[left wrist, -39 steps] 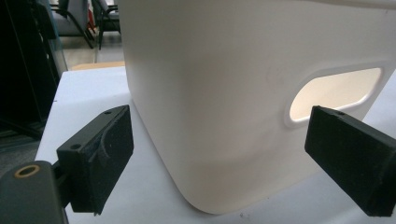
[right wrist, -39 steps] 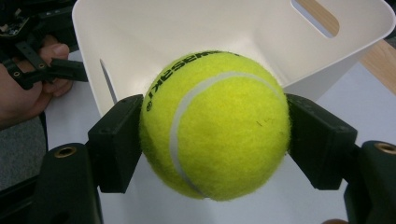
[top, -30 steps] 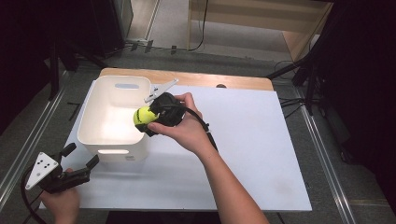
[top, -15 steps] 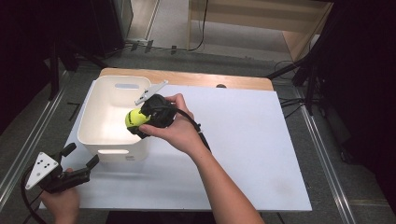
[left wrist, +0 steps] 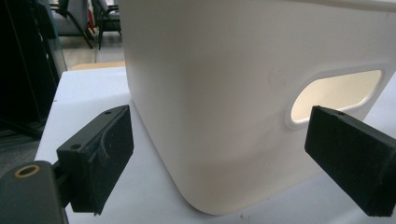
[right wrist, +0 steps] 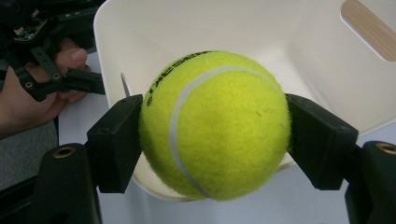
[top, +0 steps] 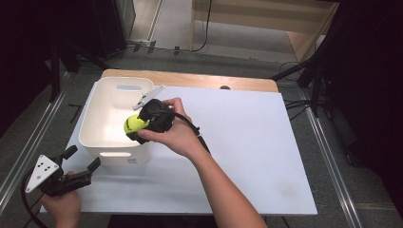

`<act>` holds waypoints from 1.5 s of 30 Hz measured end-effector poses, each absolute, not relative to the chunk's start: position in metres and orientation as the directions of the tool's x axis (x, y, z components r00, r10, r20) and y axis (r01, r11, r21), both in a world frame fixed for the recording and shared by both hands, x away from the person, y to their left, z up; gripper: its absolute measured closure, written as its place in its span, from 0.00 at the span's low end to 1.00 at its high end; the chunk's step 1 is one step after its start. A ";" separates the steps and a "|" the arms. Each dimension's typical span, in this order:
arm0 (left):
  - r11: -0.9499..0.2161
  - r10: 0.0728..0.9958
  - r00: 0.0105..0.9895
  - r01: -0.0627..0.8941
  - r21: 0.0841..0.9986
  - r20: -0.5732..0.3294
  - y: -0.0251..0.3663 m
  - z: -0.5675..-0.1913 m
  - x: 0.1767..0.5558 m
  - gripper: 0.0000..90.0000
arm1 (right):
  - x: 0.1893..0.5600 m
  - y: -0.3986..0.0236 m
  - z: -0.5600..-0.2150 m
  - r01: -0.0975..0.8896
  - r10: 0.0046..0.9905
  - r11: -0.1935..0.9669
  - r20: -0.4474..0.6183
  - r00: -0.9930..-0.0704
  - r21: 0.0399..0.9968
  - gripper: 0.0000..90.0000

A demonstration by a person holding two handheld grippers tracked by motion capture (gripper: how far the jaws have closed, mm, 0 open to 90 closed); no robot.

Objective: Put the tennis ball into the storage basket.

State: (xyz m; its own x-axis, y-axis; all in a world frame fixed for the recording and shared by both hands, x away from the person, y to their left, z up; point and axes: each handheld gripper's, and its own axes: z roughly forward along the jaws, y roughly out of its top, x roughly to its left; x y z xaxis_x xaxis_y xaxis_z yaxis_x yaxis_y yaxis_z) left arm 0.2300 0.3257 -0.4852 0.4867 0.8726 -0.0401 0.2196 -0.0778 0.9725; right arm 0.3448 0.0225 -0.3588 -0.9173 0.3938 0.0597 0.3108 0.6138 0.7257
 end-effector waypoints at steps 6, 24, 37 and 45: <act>-0.074 0.873 0.485 0.222 0.972 -0.045 0.326 -0.485 0.230 0.09 | 0.346 0.029 -0.365 0.305 0.392 0.628 0.048 -0.919 0.715 0.20; -0.069 0.873 0.486 0.221 0.973 -0.048 0.326 -0.485 0.231 0.09 | 0.334 0.008 -0.362 0.303 0.427 0.565 0.042 -0.903 0.767 0.00; -0.078 0.875 0.483 0.225 0.971 -0.042 0.325 -0.485 0.231 0.09 | 0.324 -0.034 -0.366 0.335 0.516 0.521 0.023 -0.856 0.785 0.00; -0.077 0.874 0.483 0.226 0.971 -0.043 0.325 -0.485 0.230 0.09 | 0.319 -0.055 -0.374 0.352 0.553 0.499 0.022 -0.833 0.791 0.00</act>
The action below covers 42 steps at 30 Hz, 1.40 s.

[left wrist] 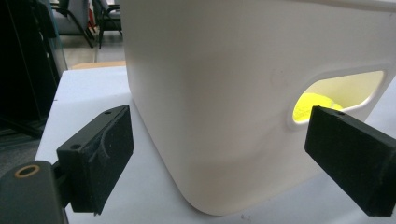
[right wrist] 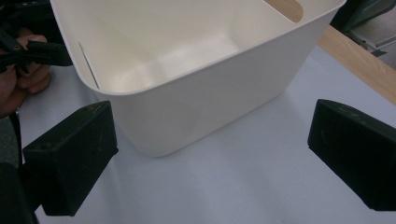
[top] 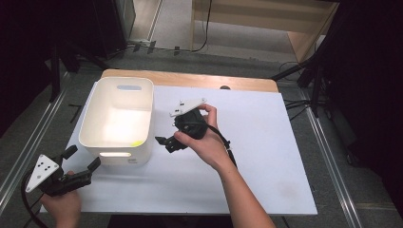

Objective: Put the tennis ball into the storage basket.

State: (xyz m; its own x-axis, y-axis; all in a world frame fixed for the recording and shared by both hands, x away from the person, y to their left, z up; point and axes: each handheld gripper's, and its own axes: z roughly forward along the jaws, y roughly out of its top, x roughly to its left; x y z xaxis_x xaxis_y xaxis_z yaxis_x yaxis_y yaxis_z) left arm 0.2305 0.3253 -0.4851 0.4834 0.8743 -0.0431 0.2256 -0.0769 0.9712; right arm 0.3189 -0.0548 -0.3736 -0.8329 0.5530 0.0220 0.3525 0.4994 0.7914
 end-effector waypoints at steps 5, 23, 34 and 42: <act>-0.076 0.873 0.485 0.225 0.971 -0.044 0.326 -0.485 0.231 0.09 | 0.317 -0.064 -0.377 0.359 0.570 0.488 0.022 -0.821 0.795 0.00; -0.077 0.874 0.484 0.226 0.971 -0.044 0.325 -0.485 0.231 0.09 | 0.308 -0.101 -0.397 0.397 0.627 0.446 0.037 -0.779 0.802 0.00; -0.072 0.873 0.485 0.226 0.972 -0.048 0.326 -0.485 0.230 0.09 | 0.294 -0.131 -0.414 0.417 0.667 0.403 0.050 -0.743 0.815 0.00; -0.076 0.873 0.486 0.226 0.971 -0.045 0.326 -0.485 0.230 0.09 | 0.282 -0.156 -0.426 0.431 0.699 0.366 0.061 -0.712 0.825 0.00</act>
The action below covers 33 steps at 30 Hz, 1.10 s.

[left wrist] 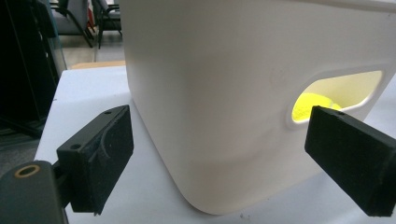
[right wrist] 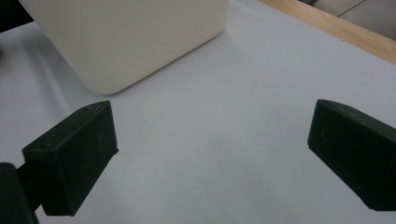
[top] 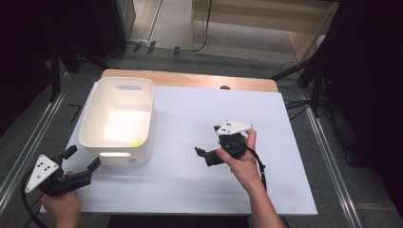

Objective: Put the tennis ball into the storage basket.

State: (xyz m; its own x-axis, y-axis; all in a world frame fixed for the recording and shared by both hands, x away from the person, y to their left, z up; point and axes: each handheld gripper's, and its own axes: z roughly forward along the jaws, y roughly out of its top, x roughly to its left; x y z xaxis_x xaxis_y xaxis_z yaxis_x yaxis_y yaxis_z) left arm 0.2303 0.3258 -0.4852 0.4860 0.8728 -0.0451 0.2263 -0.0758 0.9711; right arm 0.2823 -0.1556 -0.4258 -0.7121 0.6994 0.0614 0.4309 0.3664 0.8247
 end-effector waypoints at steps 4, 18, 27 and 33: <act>-0.077 0.873 0.485 0.226 0.971 -0.044 0.326 -0.485 0.230 0.09 | 0.277 -0.169 -0.431 0.435 0.718 0.340 0.069 -0.693 0.833 0.00; -0.078 0.872 0.487 0.227 0.971 -0.044 0.326 -0.485 0.230 0.09 | 0.256 -0.212 -0.459 0.456 0.762 0.282 0.092 -0.641 0.844 0.00; -0.079 0.873 0.486 0.229 0.970 -0.043 0.326 -0.485 0.230 0.09 | 0.243 -0.241 -0.470 0.458 0.788 0.237 0.106 -0.607 0.857 0.00; -0.089 0.874 0.485 0.230 0.969 -0.035 0.325 -0.485 0.230 0.09 | 0.237 -0.257 -0.476 0.459 0.803 0.214 0.113 -0.585 0.862 0.00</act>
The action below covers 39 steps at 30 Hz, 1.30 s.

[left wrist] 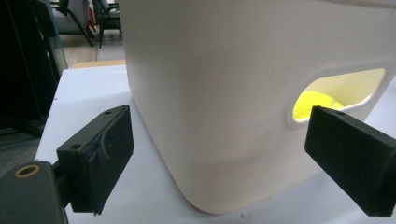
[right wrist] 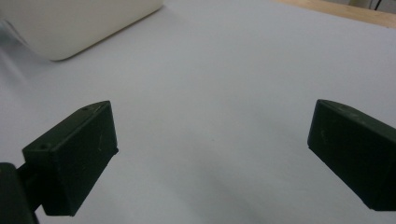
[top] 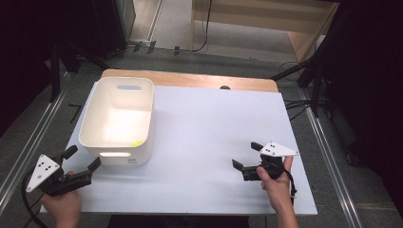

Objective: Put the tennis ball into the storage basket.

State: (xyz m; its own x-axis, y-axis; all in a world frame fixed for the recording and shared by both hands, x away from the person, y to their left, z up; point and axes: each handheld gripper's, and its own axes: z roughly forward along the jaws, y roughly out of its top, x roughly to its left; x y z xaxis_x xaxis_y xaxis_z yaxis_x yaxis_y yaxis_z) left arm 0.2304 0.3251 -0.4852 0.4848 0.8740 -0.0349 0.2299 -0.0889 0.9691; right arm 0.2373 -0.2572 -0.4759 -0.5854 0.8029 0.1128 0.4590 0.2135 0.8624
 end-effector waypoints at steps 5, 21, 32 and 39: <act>-0.078 0.874 0.484 0.228 0.971 -0.043 0.326 -0.485 0.230 0.09 | 0.231 -0.269 -0.481 0.468 0.819 0.200 0.115 -0.562 0.861 0.00; -0.090 0.874 0.485 0.227 0.970 -0.033 0.325 -0.485 0.230 0.09 | 0.218 -0.301 -0.491 0.490 0.864 0.146 0.131 -0.487 0.860 0.01; -0.091 0.874 0.485 0.229 0.969 -0.033 0.324 -0.486 0.230 0.09 | 0.204 -0.332 -0.494 0.467 0.893 0.072 0.151 -0.424 0.882 0.01; -0.092 0.872 0.488 0.228 0.969 -0.032 0.324 -0.486 0.230 0.09 | 0.194 -0.347 -0.496 0.449 0.908 0.008 0.181 -0.377 0.894 0.01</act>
